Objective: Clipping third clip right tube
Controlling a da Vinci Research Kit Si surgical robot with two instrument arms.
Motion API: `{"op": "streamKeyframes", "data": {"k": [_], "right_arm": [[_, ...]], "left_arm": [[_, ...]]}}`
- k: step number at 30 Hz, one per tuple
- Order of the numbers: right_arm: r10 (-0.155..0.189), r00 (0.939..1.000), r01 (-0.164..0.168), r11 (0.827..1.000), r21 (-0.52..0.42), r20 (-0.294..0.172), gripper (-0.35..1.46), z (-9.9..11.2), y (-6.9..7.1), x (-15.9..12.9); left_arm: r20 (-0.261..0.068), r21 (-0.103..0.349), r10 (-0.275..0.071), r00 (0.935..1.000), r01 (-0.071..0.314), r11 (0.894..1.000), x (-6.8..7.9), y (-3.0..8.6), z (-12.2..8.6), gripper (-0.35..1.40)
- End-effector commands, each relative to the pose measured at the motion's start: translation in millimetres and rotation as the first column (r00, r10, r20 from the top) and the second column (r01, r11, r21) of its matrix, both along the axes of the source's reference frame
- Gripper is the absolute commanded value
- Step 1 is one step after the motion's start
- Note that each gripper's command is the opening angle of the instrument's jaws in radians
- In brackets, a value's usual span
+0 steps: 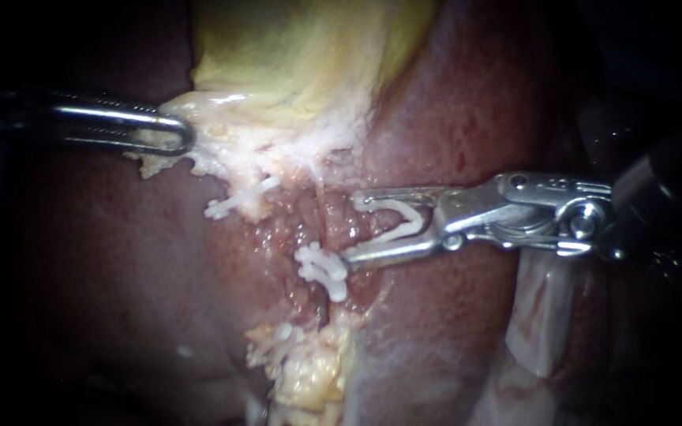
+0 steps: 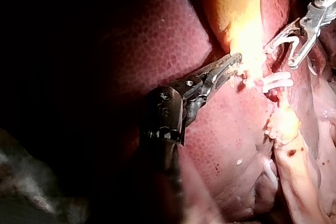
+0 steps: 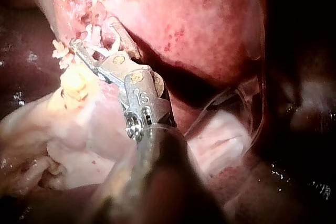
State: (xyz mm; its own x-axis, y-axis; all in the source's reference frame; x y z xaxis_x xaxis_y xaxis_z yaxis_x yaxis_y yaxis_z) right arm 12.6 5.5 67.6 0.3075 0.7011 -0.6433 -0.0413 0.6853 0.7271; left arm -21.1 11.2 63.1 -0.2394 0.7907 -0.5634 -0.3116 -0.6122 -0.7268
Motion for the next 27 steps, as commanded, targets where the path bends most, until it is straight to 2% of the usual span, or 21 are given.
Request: {"op": "streamKeyframes", "data": {"k": [1,7,11,13,16,19,24,27], "right_arm": [[0.007,1.0,-0.007,1.0,0.011,-0.006,0.48,0.1,0.1,0.3],[0.044,0.9986,-0.043,0.998,0.035,-0.027,0.47,0.4,0.6,2.6],[0.088,0.9943,-0.083,0.994,0.077,-0.061,0.47,0.5,0.8,3.9],[0.115,0.99,-0.105,0.987,0.12,-0.082,0.48,0.5,0.8,4.4],[0.149,0.9786,-0.123,0.976,0.181,-0.142,0.47,0.3,0.6,4.5],[0.149,0.9699,-0.106,0.97,0.218,-0.192,0.46,0.0,0.5,4.6],[0.118,0.9634,-0.059,0.969,0.238,-0.241,0.46,-1.0,0.2,4.4],[0.106,0.9567,-0.034,0.966,0.256,-0.271,0.45,-1.9,0.0,4.3]], "left_arm": [[0.0,0.0,0.0,1.0,0.0,1.0,0.0,0.0,0.0,-0.35],[-0.001,-0.001,0.0,1.0,0.0,1.0,0.0,-0.1,0.1,-0.35],[-0.001,-0.001,-0.001,1.0,0.001,1.0,0.0,-0.1,0.1,-0.35],[-0.001,-0.001,-0.001,1.0,0.001,1.0,-0.1,-0.1,0.1,-0.35],[-0.001,-0.001,-0.001,1.0,0.001,1.0,-0.1,-0.1,0.1,-0.35],[-0.001,-0.001,-0.001,1.0,0.001,1.0,-0.1,-0.1,0.2,-0.35],[-0.001,-0.001,-0.001,1.0,0.001,1.0,-0.1,-0.1,0.2,-0.35],[-0.001,-0.001,-0.001,1.0,0.001,1.0,-0.1,-0.1,0.2,-0.35]]}}
